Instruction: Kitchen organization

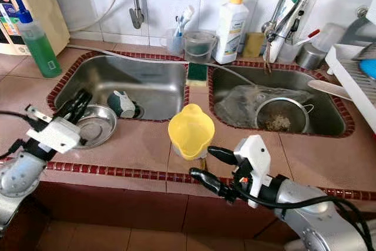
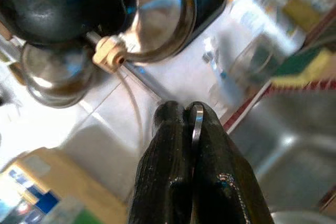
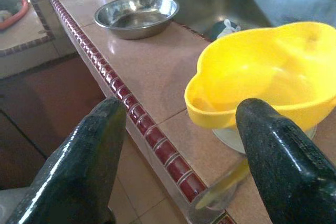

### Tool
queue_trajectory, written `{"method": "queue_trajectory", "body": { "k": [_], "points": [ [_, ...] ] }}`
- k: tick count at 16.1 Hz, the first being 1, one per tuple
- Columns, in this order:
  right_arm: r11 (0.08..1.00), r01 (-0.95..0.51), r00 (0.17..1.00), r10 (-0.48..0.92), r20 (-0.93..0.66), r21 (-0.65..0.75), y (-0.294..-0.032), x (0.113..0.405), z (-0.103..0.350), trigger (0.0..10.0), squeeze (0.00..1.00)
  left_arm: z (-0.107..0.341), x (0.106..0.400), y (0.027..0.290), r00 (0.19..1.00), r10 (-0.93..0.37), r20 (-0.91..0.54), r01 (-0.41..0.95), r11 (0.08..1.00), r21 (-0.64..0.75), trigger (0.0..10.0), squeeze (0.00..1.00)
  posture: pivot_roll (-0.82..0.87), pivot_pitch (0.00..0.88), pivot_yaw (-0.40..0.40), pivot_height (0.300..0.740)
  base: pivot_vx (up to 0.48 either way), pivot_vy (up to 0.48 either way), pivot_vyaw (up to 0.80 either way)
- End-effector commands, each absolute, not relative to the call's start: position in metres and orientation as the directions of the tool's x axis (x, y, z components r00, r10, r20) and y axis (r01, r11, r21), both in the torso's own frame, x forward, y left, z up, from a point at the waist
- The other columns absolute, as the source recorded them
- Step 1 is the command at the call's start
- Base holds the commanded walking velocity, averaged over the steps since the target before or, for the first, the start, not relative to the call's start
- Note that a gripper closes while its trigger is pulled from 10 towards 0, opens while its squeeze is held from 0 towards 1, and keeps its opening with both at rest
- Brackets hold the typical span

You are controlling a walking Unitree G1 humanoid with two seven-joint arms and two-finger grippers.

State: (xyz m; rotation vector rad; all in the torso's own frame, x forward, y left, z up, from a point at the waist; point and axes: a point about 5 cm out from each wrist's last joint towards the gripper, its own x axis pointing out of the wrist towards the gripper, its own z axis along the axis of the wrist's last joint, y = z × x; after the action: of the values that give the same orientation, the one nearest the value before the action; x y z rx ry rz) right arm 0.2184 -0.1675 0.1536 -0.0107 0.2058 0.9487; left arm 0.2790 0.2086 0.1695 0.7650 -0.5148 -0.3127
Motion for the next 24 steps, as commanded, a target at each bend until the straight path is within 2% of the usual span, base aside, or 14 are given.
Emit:
{"method": "queue_trajectory", "body": {
  "k": [1, 3, 4, 7, 10, 14, 16, 17, 20, 24],
  "points": [
    [0.578, -0.813, 0.56, 0.809, -0.177, 0.071, -0.167, 0.219, 0.155, 10.0, 0.0, 0.172, 0.281, 0.203, 0.845, -0.44, 0.304, 0.168, 0.757, 0.631, 10.0, 0.0, -0.06, 0.0, -0.026, 0.74, 0.0, 0.0, 0.0],
    [0.58, -0.812, 0.565, 0.809, -0.164, 0.064, -0.166, 0.223, 0.156, 10.0, 0.0, 0.175, 0.297, 0.202, 0.899, -0.345, 0.269, 0.211, 0.88, 0.425, 10.0, 0.0, -0.06, 0.0, -0.031, 0.74, 0.0, 0.0, 0.0],
    [0.587, -0.807, 0.576, 0.805, -0.139, 0.055, -0.164, 0.228, 0.16, 10.0, 0.0, 0.18, 0.307, 0.197, 0.907, -0.318, 0.276, 0.199, 0.901, 0.385, 10.0, 0.0, -0.06, 0.0, -0.032, 0.74, 0.0, 0.0, 0.0],
    [0.684, -0.729, 0.684, 0.729, 0.0, 0.017, -0.159, 0.252, 0.178, 10.0, 0.0, 0.194, 0.332, 0.184, 0.917, -0.273, 0.29, 0.204, 0.947, 0.247, 10.0, 0.0, -0.06, 0.0, -0.034, 0.74, 0.0, 0.0, 0.0],
    [0.762, -0.647, 0.755, 0.634, 0.168, 0.031, -0.149, 0.271, 0.202, 10.0, 0.0, 0.219, 0.351, 0.173, 0.907, -0.283, 0.311, 0.25, 0.958, 0.143, 10.0, 0.0, -0.06, 0.0, -0.032, 0.74, 0.0, 0.0, 0.0],
    [0.856, -0.513, 0.833, 0.477, 0.281, 0.068, -0.146, 0.288, 0.224, 10.0, 0.0, 0.224, 0.372, 0.165, 0.926, -0.269, 0.264, 0.246, 0.962, 0.118, 10.0, 0.0, -0.06, 0.002, -0.025, 0.74, 0.0, 0.0, 0.0],
    [0.921, -0.379, 0.909, 0.353, 0.223, 0.089, -0.156, 0.302, 0.227, 10.0, 0.0, 0.223, 0.387, 0.155, 0.944, -0.272, 0.187, 0.271, 0.962, 0.036, 10.0, 0.0, -0.07, 0.012, -0.017, 0.74, 0.0, 0.0, 0.0],
    [0.941, -0.332, 0.927, 0.313, 0.207, 0.067, -0.16, 0.305, 0.229, 10.0, 0.0, 0.224, 0.392, 0.15, 0.942, -0.295, 0.159, 0.293, 0.955, 0.038, 10.0, 0.0, -0.07, 0.017, -0.012, 0.74, 0.0, 0.0, 0.0],
    [0.956, -0.276, 0.949, 0.256, 0.187, 0.095, -0.169, 0.306, 0.242, 10.0, 0.0, 0.238, 0.405, 0.136, 0.929, -0.339, 0.147, 0.341, 0.94, 0.017, 10.0, 0.0, -0.1, 0.042, 0.008, 0.74, 0.0, 0.0, 0.0],
    [0.949, -0.309, 0.941, 0.297, 0.164, 0.059, -0.176, 0.29, 0.25, 10.0, 0.0, 0.248, 0.413, 0.136, 0.918, -0.378, 0.119, 0.378, 0.925, 0.019, 10.0, 0.0, -0.13, 0.073, 0.031, 0.74, 0.0, 0.0, 0.0]
  ]
}}
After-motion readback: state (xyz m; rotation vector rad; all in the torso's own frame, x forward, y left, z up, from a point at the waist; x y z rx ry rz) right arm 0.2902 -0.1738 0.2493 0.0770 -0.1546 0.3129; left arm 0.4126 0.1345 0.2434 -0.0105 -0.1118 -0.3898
